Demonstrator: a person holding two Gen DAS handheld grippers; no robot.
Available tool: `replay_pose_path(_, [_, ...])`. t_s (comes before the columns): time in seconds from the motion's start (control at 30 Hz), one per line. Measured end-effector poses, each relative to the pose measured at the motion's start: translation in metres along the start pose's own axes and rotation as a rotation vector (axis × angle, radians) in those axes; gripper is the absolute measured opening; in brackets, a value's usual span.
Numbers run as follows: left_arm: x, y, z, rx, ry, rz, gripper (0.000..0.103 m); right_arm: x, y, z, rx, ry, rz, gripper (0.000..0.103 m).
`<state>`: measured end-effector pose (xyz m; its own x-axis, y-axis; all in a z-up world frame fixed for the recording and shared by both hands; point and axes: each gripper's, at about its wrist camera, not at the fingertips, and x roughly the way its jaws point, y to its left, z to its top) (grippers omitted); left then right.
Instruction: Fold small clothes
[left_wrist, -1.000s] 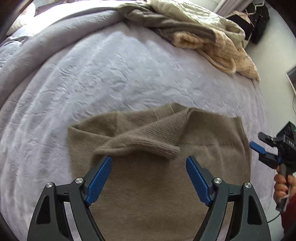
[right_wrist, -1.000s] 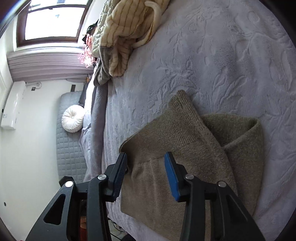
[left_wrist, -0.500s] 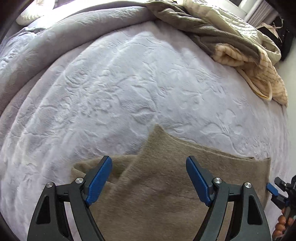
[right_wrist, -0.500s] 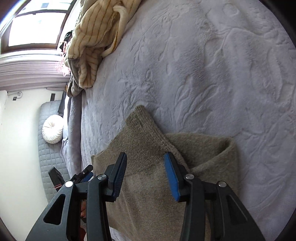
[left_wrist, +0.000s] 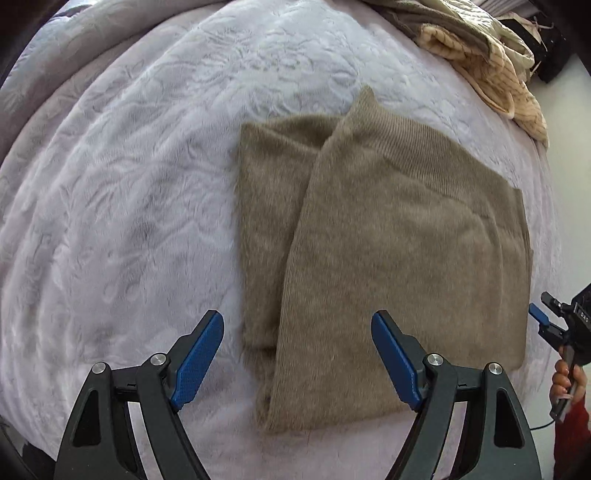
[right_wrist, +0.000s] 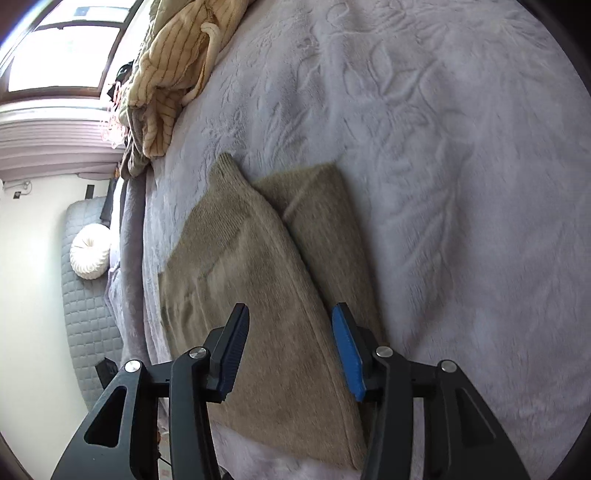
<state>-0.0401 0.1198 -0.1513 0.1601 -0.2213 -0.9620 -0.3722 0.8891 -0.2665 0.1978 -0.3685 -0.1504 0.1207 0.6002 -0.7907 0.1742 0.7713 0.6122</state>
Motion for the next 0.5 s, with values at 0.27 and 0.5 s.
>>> replay_pose_path(0.27, [0.015,-0.002,-0.035,0.082,0.096,-0.133,0.082,-0.003,-0.008,-0.064,-0.076,0.028,-0.132,0.051])
replay_pose_path(0.5, [0.019,-0.004,-0.034,0.123,0.137,-0.247,0.011,0.005,0.013,-0.067,-0.203,0.062,-0.195,0.007])
